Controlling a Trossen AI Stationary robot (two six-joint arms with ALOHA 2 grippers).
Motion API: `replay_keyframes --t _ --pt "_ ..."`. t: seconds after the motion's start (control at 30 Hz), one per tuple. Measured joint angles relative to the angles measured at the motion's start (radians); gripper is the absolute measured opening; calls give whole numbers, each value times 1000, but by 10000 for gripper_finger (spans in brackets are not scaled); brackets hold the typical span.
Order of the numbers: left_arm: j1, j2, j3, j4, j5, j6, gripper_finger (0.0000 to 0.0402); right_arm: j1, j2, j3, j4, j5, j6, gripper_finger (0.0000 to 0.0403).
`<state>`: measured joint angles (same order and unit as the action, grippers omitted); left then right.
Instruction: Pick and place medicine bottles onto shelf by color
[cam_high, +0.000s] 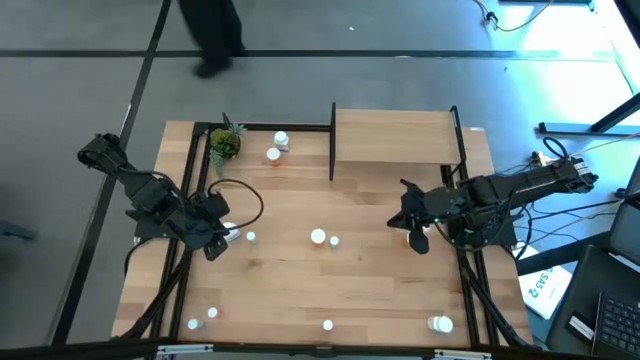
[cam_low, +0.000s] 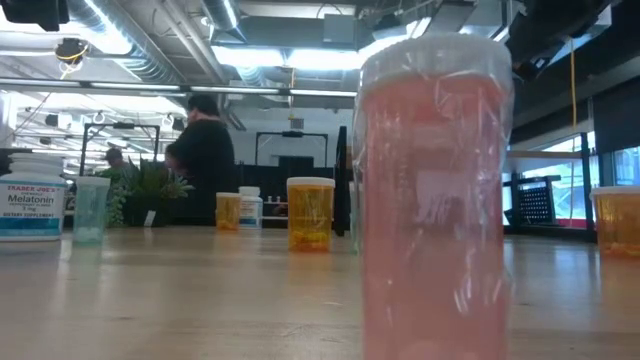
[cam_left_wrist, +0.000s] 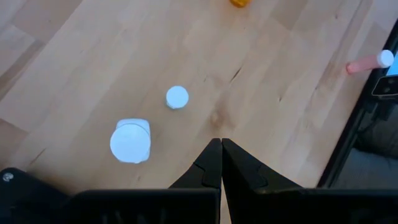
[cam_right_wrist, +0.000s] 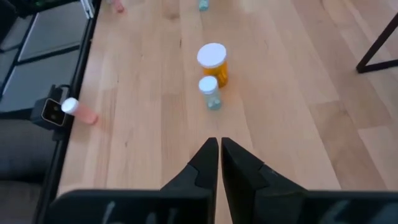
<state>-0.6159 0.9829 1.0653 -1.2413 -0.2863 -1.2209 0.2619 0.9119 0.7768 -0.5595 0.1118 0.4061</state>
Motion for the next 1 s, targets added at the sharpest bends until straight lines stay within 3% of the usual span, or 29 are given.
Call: replay_keyframes --t 0.2,0.47,1.0 --pt "0 0 0 0 -32 10 0 0 0 0 0 0 -19 23" --pt "0 6 0 1 -69 131 0 0 0 0 1 0 -23 23" --pt "0 6 0 10 -98 147 0 0 0 0 1 0 -23 23"
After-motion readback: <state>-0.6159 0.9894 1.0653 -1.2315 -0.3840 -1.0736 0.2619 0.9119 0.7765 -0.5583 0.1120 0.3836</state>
